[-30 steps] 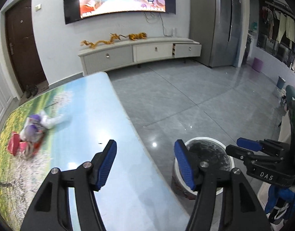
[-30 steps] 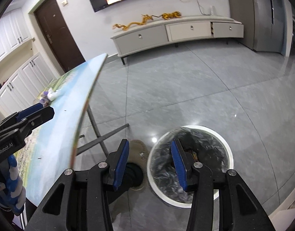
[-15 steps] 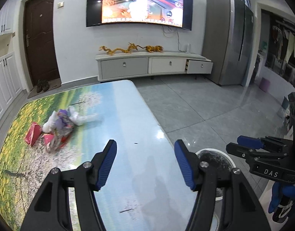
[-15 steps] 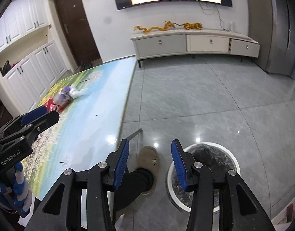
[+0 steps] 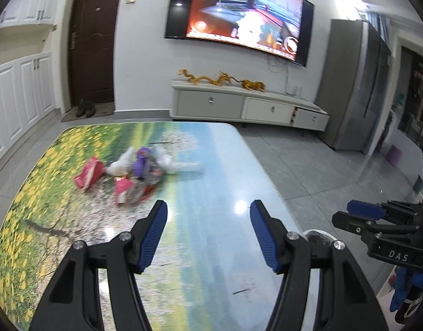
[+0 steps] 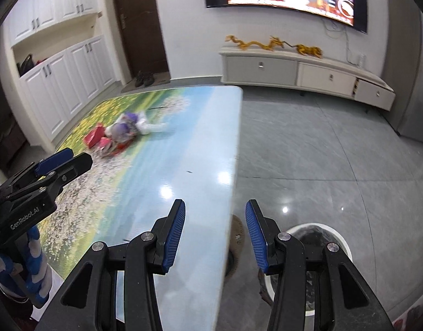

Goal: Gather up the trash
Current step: 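Move both open tools back over the table toward the trash pile, then grasp the pink snack bag with the left tool while the right tool grasps clear plastic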

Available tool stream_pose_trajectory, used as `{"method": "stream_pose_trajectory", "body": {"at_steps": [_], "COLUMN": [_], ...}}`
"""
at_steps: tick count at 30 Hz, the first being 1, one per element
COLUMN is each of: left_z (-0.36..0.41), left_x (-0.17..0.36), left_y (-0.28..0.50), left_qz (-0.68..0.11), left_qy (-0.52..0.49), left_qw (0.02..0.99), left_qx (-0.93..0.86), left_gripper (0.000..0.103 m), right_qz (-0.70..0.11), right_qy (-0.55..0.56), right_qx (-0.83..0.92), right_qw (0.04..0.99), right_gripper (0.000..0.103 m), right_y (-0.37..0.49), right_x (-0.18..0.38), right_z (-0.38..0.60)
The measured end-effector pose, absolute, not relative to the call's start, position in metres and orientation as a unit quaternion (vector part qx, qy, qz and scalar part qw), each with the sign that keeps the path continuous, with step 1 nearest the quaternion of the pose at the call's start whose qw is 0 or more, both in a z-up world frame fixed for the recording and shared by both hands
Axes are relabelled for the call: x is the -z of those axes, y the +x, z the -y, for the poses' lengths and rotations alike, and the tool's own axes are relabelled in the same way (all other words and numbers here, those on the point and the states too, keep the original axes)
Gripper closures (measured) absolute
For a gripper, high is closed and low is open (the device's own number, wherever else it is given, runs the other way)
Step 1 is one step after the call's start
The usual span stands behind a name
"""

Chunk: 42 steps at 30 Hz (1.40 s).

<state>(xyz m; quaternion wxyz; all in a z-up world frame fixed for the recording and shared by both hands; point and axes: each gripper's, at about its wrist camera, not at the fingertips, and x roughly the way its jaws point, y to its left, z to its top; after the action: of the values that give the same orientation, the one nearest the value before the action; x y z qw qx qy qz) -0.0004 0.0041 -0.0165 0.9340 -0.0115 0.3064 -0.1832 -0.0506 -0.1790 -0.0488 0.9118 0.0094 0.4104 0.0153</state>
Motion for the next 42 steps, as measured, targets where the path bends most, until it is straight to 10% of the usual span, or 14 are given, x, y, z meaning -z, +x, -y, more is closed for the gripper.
{"method": "stream_pose_trajectory", "body": {"at_steps": [20, 42], "left_z": [-0.167, -0.144], "left_x": [0.045, 0.097], "left_y": [0.044, 0.213], "left_qz": [-0.345, -0.421], "left_qy": [-0.054, 0.014], "left_qw": [0.935, 0.901], "left_qx": [0.06, 0.101], "left_gripper": [0.042, 0.042], "right_qz": [-0.419, -0.439], "right_qy": [-0.022, -0.072], "right_qx": [-0.117, -0.187], "right_qw": [0.9, 0.876], "right_gripper": [0.057, 0.055], "right_y": [0.017, 0.193], "right_x": [0.056, 0.122], "right_z": [0.1, 0.052]}}
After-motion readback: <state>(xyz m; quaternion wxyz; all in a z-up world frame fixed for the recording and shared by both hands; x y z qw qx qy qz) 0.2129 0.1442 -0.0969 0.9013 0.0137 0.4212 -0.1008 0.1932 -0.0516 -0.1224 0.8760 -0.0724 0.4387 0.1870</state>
